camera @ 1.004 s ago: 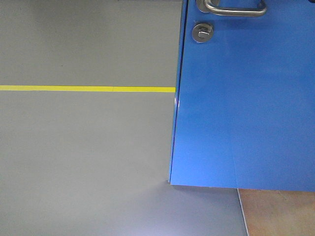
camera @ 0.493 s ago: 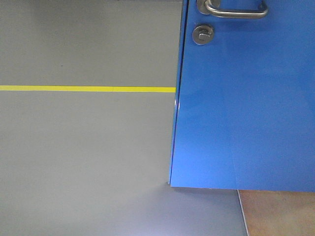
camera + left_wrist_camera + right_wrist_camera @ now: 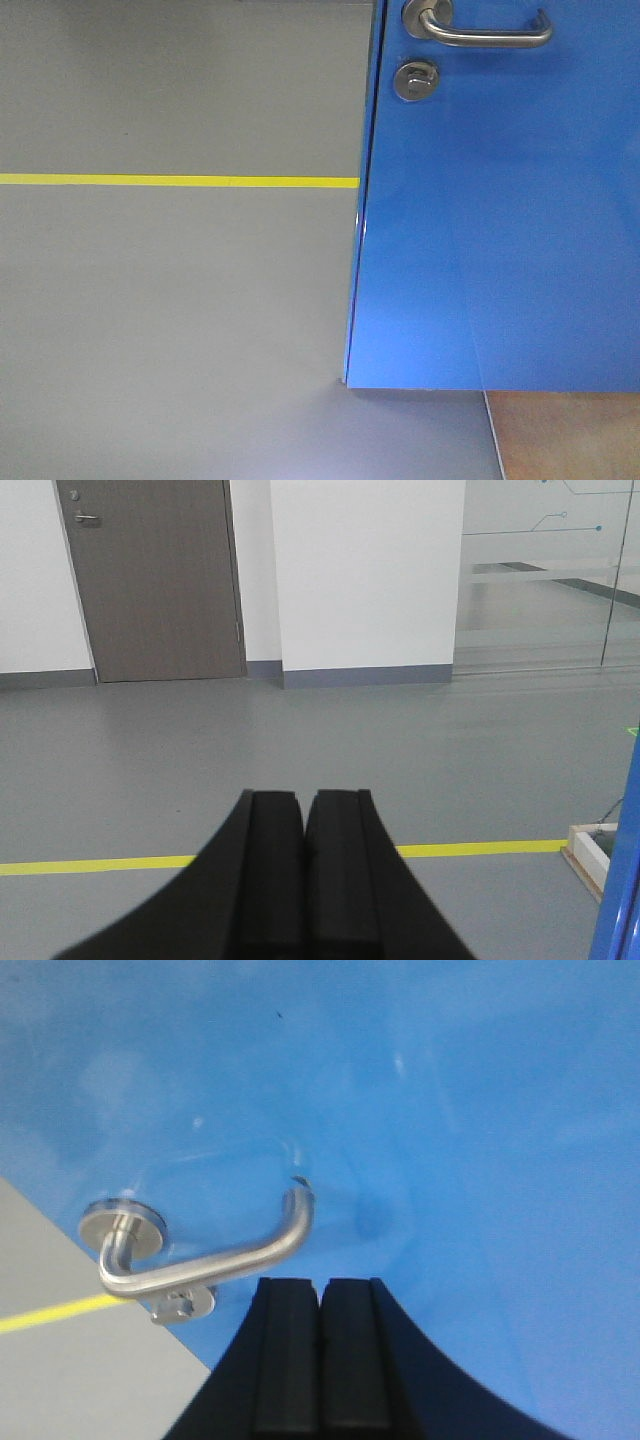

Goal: Move to blue door and open it

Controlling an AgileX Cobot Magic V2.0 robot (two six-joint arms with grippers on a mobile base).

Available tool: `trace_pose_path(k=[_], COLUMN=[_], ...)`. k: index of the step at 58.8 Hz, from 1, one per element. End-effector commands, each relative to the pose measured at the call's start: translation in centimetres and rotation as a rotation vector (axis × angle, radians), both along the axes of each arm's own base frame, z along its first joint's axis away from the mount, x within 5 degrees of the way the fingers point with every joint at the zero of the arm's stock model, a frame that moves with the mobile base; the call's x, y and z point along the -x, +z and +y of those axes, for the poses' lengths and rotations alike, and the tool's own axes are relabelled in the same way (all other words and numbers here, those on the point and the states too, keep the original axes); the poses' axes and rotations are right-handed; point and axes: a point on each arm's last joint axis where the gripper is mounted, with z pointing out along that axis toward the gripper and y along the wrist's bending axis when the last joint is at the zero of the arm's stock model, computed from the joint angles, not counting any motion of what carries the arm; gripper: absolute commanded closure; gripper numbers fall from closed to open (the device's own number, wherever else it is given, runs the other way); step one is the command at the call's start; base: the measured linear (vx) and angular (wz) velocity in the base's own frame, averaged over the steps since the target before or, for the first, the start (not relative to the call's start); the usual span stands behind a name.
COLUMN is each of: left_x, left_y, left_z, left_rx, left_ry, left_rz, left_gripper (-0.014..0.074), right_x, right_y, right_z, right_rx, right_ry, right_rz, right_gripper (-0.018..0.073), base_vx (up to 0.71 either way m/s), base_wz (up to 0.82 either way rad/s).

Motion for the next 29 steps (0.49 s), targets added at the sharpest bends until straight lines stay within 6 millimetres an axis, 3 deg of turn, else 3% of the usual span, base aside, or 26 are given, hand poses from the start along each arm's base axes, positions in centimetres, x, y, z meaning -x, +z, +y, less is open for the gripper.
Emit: trace_pose_path(k=[1, 6, 13, 19, 29], left_x=[0.2, 0.2, 0.2, 0.2, 0.2], left_y=[1.5, 1.5, 1.5, 1.5, 1.5], left_z=[-0.1, -0.1, -0.1, -0.1, -0.1], left_rx=[0.008, 0.008, 0.008, 0.008, 0.008], left_ry=[-0.013, -0.013, -0.013, -0.013, -0.013], left_rz=[-0.117, -0.117, -0.117, -0.117, -0.117], left_gripper=[0.0524, 0.0524, 0.0524, 0.0524, 0.0524], right_x=[4.3, 8.6, 13.1, 15.8, 18.0], right_y=[-0.7, -3.4, -7.6, -11.5, -16.8], right_z=[-0.2, -0.1, -0.3, -0.3, 0.1], right_rx=[0.027, 0.096, 0.283, 0.36, 0.235], right_ry=[-0.046, -0.057, -0.068, -0.074, -0.074], right_rz=[-0.195, -0.236, -0.262, -0.271, -0.306], right_gripper=[0.0561, 0.0561, 0.0561, 0.0561, 0.0561], base_vx=[0.0, 0.0, 0.0, 0.0, 0.0], base_wz=[0.0, 0.0, 0.0, 0.0, 0.0])
